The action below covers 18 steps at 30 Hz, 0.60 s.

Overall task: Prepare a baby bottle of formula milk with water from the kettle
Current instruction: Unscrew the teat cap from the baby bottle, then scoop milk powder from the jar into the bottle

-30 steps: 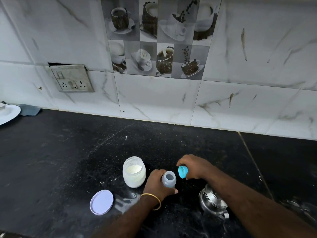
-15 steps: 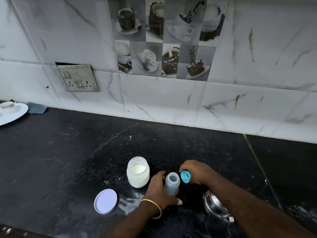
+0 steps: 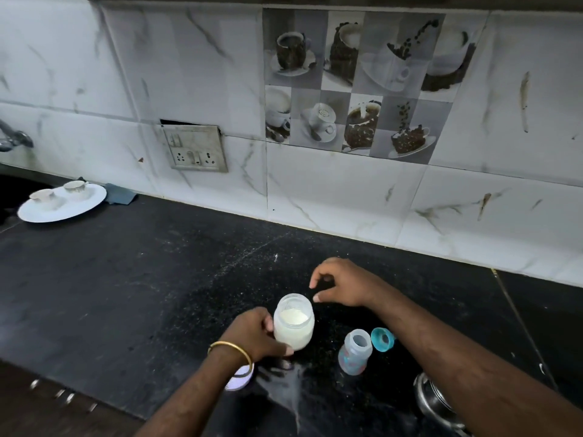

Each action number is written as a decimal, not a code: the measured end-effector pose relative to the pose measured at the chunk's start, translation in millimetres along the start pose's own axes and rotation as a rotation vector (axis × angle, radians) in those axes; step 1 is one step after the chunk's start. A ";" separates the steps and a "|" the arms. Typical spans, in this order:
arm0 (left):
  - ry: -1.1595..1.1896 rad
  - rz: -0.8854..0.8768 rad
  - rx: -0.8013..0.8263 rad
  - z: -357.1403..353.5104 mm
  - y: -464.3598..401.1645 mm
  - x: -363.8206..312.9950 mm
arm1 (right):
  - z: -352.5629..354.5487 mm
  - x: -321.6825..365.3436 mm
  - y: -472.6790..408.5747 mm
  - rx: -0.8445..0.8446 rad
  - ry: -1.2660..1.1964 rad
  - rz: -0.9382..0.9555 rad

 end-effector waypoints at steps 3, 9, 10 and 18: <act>-0.016 -0.038 -0.101 7.0 -14.6 6.0 | -21.8 26.6 -19.7 0.050 0.106 0.023; -0.052 -0.115 0.052 -5.6 -31.4 5.7 | -47.1 48.7 -36.7 0.129 0.442 -0.144; -0.034 -0.123 0.075 -7.7 -34.2 5.4 | -49.2 49.8 -38.5 0.148 0.473 -0.182; 0.090 -0.173 0.176 -10.4 -41.2 5.5 | -59.1 51.2 -48.8 0.290 0.638 -0.397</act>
Point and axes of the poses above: each hand's wrist, its own y-axis away from the middle knuckle, its own z-axis out of the back of the hand, x = y × z, the point moved 2 cm from there along -y, towards the middle knuckle
